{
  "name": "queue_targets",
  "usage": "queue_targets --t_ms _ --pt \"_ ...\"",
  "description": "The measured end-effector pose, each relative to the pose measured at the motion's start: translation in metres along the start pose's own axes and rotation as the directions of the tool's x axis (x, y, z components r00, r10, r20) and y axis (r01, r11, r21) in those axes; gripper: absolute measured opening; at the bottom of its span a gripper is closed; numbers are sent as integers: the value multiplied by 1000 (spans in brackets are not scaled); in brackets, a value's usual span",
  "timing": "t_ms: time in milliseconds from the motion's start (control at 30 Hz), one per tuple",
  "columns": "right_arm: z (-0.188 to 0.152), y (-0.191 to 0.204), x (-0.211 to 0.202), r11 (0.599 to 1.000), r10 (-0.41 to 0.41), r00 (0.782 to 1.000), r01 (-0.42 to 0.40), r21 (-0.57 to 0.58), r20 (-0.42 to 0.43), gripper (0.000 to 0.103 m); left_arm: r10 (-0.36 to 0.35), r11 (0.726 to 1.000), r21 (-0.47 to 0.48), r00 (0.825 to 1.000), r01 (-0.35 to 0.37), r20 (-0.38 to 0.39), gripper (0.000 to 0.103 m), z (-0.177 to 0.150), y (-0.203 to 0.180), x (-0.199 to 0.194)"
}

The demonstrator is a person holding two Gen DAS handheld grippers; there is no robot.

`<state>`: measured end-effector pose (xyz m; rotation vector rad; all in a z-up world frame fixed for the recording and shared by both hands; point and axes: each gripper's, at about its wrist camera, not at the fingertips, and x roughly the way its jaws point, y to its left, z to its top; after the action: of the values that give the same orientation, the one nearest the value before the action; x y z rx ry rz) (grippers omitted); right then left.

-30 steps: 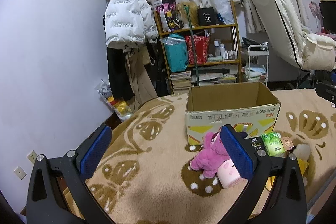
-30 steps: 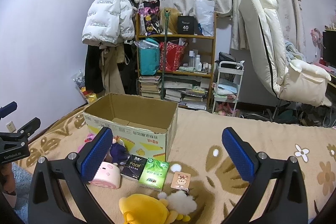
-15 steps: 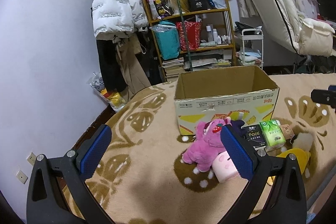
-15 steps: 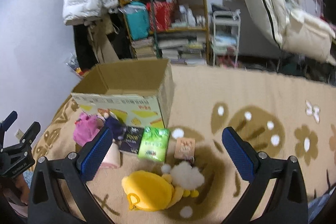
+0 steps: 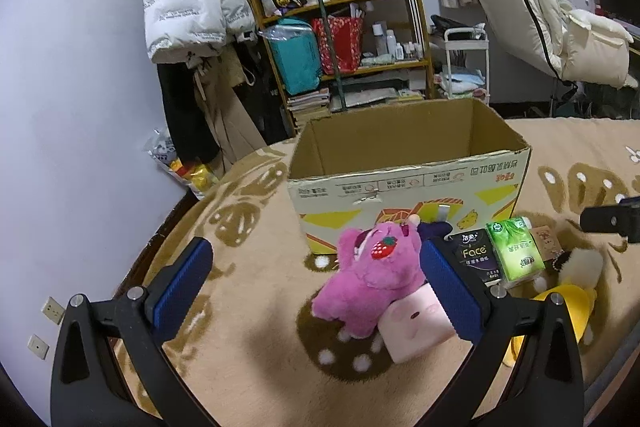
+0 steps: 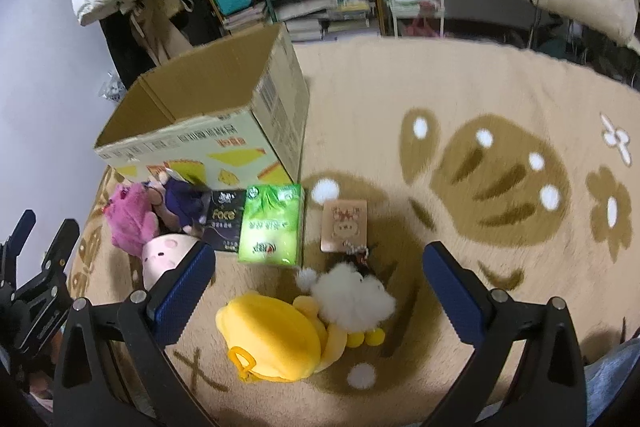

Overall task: Organize soft objects
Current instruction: 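Move the left tool to the pink bear while the right tool approaches the fluffy plush, then close the left tool on the pink bear while the right tool grips the fluffy plush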

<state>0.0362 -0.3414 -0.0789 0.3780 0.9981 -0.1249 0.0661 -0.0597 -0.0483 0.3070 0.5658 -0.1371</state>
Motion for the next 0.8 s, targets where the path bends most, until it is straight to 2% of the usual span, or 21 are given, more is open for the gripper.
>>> queue_targets --t_ms 133,233,300,433,500,600,800 --pt "-1 -5 13 1000 11 998 -9 28 -63 100 -19 1000 12 999 20 -31 102 0 -7 17" --pt "-2 -8 25 999 10 994 -6 44 -113 90 -37 999 14 998 38 -54 102 0 -12 29" --pt "-3 -11 34 998 14 989 -6 55 -147 78 -42 999 17 997 43 -71 102 0 -16 37" --pt "-11 -20 50 993 41 976 -16 114 -215 73 -48 999 18 993 50 -109 102 -2 -20 53" --pt "-15 -26 58 989 36 967 2 146 -253 60 -54 998 16 990 57 -129 102 -3 -21 62" --pt "-18 -27 65 989 22 958 20 144 -285 47 -82 997 3 982 83 -169 102 -5 -22 74" --pt "-25 -23 82 993 33 941 7 116 -338 45 -127 992 -31 966 123 -227 102 -9 -21 94"
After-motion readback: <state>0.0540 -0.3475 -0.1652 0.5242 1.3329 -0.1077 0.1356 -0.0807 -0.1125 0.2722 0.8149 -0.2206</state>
